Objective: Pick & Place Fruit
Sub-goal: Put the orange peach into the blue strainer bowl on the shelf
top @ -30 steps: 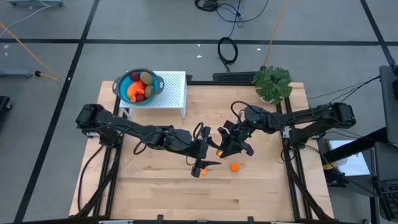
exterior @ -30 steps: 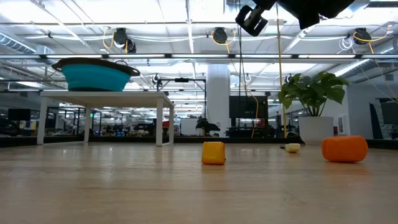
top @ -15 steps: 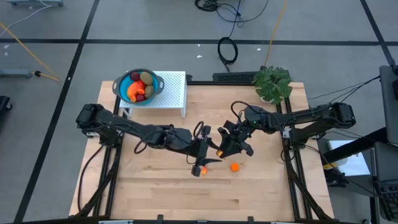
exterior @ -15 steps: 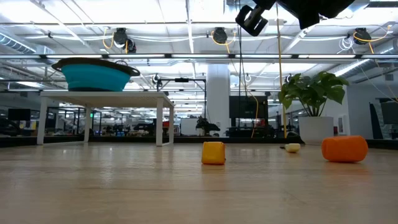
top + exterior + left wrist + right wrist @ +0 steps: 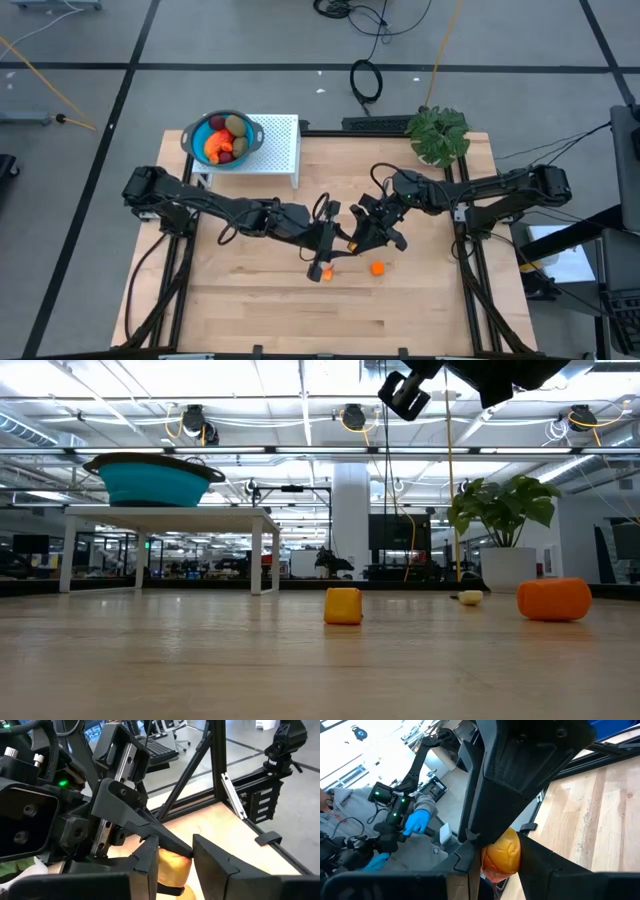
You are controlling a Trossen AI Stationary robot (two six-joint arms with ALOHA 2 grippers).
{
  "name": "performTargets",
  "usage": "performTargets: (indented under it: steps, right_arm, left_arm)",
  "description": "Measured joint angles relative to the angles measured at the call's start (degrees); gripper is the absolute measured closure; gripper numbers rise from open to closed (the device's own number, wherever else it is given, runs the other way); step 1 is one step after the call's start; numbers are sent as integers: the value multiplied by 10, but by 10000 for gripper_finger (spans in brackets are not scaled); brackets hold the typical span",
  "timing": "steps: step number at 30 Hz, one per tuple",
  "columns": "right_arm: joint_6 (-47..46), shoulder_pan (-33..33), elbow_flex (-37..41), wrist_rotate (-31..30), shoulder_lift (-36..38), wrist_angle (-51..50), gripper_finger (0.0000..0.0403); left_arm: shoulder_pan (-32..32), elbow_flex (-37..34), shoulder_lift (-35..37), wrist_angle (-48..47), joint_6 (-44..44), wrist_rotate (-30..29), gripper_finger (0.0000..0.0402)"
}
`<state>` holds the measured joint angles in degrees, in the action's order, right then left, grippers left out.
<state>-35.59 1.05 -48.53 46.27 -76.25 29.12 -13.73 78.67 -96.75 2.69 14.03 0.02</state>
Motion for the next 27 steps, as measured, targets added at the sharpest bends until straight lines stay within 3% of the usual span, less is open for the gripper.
performTargets:
  steps: [12, 27]
  right_arm:
    - [-13, 0, 0, 5, 0, 0, 307]
    - [-47, 0, 0, 6, 0, 26, 307]
  left_arm:
    - [4, 0, 1, -19, 27, 28, 260]
    - [6, 0, 1, -34, 79, 12, 259]
